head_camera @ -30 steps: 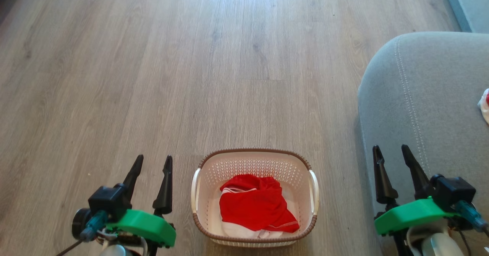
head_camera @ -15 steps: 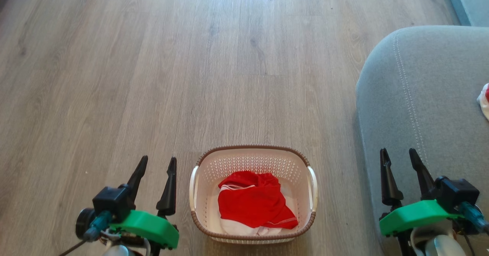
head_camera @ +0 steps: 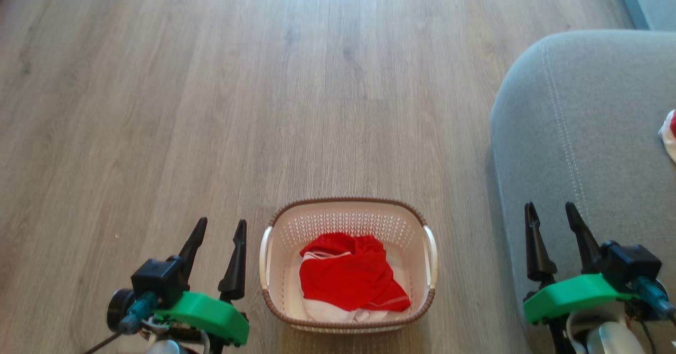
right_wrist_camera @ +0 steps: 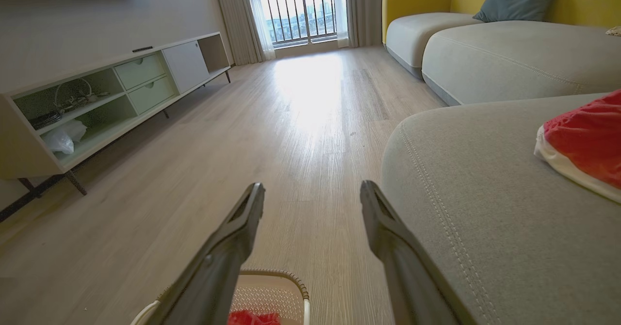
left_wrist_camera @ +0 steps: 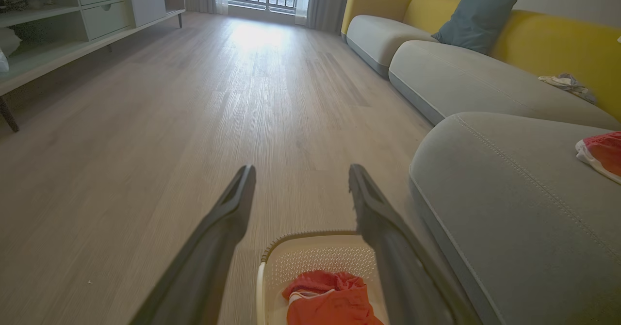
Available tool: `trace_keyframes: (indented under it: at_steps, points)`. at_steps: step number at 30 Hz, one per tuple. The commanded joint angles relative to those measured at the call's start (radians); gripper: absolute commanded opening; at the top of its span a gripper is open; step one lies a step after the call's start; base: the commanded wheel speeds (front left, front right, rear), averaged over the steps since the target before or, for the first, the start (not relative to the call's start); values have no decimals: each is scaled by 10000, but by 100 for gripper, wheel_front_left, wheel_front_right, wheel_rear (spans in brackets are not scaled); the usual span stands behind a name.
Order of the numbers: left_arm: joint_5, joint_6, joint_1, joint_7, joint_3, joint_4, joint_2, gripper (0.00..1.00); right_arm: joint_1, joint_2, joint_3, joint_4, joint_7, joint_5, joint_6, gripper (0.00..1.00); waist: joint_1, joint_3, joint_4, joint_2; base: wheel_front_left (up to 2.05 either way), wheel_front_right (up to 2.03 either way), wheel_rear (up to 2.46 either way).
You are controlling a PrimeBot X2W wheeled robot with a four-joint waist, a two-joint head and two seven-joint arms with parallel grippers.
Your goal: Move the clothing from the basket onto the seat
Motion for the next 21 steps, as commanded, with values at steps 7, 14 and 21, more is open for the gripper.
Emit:
trace_keyframes:
  at_steps: [7,14,21]
  points:
    - [-39,-180,-927,-53,261,-10,-3,100,-951,-36,151,-573,-66,-410,-2,100,0,1184,-353,0,0,0,0]
    - [339,-352,-1901,-53,69,520,-3,100,-1286,-52,-62,-1005,-66,-1125,-2,100,0,2860,-703,0,0,0,0]
    - [1172,-652,-3401,-53,-243,2059,1,100,-1782,-38,-157,-1626,-66,-1345,-2,100,0,4719,-1142,0,0,0,0]
